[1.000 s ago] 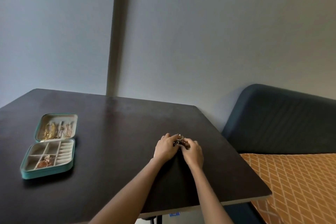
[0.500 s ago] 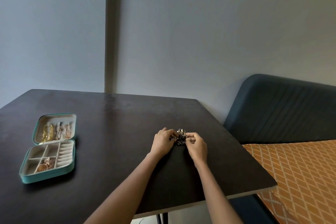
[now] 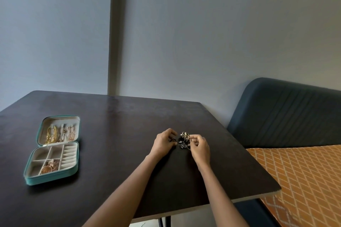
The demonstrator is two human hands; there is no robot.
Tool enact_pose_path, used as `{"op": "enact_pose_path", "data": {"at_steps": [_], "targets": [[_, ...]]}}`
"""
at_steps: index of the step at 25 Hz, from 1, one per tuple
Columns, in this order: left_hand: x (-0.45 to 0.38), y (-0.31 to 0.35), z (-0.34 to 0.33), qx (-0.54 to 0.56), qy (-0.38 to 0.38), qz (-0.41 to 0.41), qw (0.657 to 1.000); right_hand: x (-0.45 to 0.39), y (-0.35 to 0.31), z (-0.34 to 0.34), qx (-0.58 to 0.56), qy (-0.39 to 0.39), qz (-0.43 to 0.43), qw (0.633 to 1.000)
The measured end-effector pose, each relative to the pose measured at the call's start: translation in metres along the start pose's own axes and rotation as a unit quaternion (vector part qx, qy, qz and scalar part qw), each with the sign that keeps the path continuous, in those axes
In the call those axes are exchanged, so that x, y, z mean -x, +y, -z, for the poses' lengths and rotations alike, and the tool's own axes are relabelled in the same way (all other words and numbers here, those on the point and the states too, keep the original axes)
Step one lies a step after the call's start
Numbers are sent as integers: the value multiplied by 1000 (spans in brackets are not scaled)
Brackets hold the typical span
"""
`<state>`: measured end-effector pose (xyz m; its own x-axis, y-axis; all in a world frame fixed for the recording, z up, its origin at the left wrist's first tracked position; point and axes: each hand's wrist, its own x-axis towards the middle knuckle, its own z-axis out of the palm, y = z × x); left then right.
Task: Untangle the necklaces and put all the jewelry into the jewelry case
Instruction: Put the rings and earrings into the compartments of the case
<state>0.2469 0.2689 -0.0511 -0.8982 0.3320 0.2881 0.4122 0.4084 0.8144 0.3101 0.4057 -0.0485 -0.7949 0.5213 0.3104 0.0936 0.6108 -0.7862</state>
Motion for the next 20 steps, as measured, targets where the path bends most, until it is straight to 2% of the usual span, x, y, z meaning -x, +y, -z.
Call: {"op": "enact_pose_path", "data": {"at_steps": [3,6,11,13,16,18,20], "targets": [[0,-1,3,63,35,11,997,-8,-5,0,24,-12,21,999],[-1,0,7,116,49,32,992,-21,-13,-2,146,-61,61,985],[-1,-2,19,245,5,71,967,-38,-26,-9,302,-80,102,944],[-2,-4,24,263,-6,72,962,-42,-29,-11,319,-65,109,939],[-1,-6,33,275,-2,80,958,-48,-32,-12,194,-45,70,977],[2,-5,41,309,6,84,947,-51,-39,-9,-4,-38,25,999],[2,-2,52,344,20,76,935,-48,-51,-5,-192,-52,-42,979]]}}
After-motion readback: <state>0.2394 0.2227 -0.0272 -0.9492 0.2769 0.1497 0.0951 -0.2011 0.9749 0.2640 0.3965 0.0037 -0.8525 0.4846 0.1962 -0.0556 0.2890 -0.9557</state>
